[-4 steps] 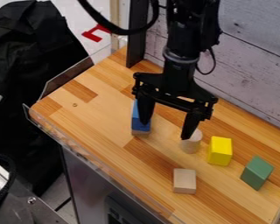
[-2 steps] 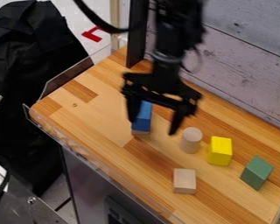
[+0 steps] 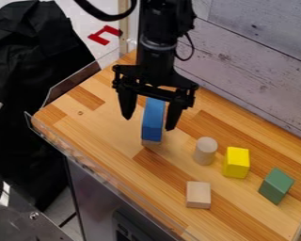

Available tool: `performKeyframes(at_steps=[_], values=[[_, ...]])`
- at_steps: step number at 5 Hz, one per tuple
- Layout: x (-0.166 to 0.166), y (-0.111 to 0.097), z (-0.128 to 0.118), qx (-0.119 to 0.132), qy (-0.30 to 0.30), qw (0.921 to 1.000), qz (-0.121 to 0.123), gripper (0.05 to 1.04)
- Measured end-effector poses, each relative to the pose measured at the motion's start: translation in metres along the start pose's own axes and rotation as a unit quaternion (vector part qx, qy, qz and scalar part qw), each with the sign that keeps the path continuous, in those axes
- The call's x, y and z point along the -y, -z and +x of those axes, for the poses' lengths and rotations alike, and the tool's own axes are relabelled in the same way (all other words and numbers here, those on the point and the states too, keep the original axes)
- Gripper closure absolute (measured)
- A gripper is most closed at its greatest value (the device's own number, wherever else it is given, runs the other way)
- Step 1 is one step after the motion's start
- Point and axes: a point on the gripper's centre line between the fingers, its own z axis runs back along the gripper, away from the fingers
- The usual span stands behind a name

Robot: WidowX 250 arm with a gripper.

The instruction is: Pick rectangle block from top of the the table and place it on the top of cylinder

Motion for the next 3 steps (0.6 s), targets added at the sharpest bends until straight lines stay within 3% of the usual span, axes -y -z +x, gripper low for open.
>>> performKeyframes(at_steps=[3], values=[[0.004, 0.012, 0.021, -0.017, -0.006, 0.9995, -0.024, 0.085]])
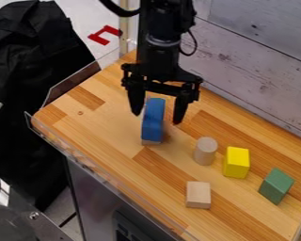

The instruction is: Pick rectangle block from top of the the table and place it on the top of cylinder

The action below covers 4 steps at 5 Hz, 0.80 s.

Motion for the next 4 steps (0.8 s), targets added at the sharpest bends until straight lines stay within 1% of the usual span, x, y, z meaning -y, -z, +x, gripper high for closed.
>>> performKeyframes(at_steps=[1, 3, 4], values=[[-0.001, 0.002, 0.007, 0.004, -0.012, 0.9999, -0.003, 0.085], [-0.011, 0.012, 0.014, -0.013, -0.045, 0.9989, 0.007, 0.085], [-0.013, 0.023, 0.017, -0.032, -0.051, 0.9981, 0.011, 0.111]])
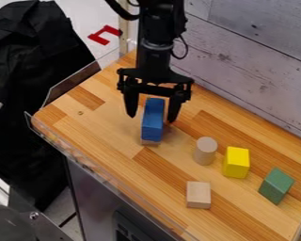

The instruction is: Pick rectangle block from top of the the table and place it on the top of cylinder

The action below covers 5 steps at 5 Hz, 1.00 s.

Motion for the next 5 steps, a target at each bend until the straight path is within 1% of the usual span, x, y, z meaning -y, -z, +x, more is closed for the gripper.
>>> performKeyframes(at_steps=[1, 2, 3, 4, 5], values=[[0.001, 0.006, 0.000, -0.011, -0.007, 0.9999, -0.008, 0.393], [0.001, 0.007, 0.001, -0.009, -0.006, 0.9999, -0.008, 0.530], [0.002, 0.007, 0.001, -0.009, -0.006, 0.9999, -0.012, 0.530], [0.004, 0.000, -0.001, -0.004, -0.020, 0.9996, -0.020, 0.530], [0.012, -0.038, 0.000, 0.056, -0.073, 0.9950, -0.039, 0.530]])
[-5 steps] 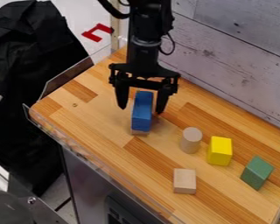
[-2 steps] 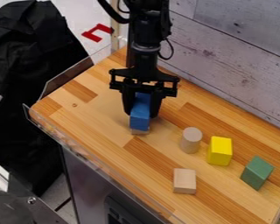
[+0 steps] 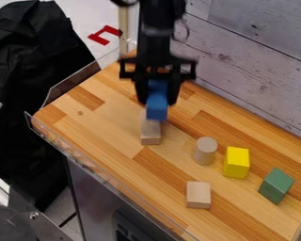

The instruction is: Pick rectangle block from top of the the table and place it on the top of cylinder

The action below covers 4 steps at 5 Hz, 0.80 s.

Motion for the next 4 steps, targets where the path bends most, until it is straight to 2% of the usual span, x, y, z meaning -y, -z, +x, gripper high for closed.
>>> performKeyframes(at_steps=[1, 2, 4], values=[[0.023, -0.020, -0.012, 0.031, -0.078, 0.9964, 0.009, 0.530], [0.046, -0.027, -0.027, 0.068, -0.195, 0.9784, 0.014, 0.530], [0.069, -0.019, -0.050, 0.080, -0.283, 0.9559, 0.002, 0.530]])
